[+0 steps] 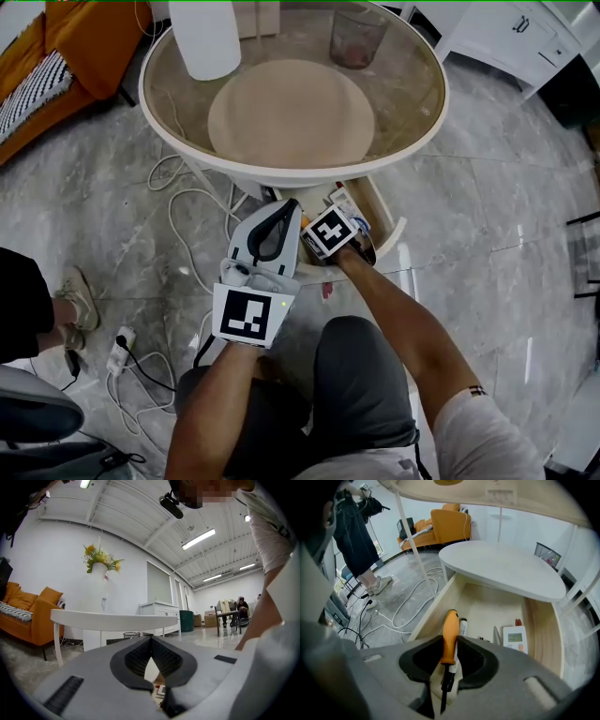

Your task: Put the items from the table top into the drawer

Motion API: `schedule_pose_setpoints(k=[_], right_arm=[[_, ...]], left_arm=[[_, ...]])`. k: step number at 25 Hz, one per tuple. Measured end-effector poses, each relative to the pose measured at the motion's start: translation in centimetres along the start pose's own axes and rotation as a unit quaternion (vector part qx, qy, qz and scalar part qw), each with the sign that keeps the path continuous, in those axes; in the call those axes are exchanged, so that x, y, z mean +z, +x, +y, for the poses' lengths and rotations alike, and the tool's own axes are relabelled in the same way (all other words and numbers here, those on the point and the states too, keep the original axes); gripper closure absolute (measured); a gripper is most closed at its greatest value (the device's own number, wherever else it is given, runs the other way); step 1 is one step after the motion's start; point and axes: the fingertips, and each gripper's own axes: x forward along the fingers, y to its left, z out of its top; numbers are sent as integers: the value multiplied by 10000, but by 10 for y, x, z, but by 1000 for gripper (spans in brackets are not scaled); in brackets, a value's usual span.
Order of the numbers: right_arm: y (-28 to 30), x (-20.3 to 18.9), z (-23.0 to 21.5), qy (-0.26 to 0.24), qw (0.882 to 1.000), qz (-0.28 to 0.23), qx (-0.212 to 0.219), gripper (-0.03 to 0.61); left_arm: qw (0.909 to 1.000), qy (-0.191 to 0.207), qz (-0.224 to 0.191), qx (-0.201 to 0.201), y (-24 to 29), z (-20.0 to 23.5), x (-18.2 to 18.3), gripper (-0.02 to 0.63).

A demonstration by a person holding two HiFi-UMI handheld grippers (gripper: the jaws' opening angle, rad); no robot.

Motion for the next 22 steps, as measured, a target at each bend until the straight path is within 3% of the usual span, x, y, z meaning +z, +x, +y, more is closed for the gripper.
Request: schedule_pose_setpoints(k=[8,15,20,22], right_arm=[[2,3,6,41,9998,-149,142,464],[-28,18,2,-211,9958,-894,32,469],[-55,24,-2,-487,9891,-1381,-136,576],[-67,25,-2,-504,9865,-1552,-118,577]], left_arm=[[9999,-95,-17,103,-5,9,1,614],[9999,-112,8,104,-5,8,1,614],[9995,-177,-16,246,-6,15,-1,614],[9992,-240,18,304,-7,18,-2,614]])
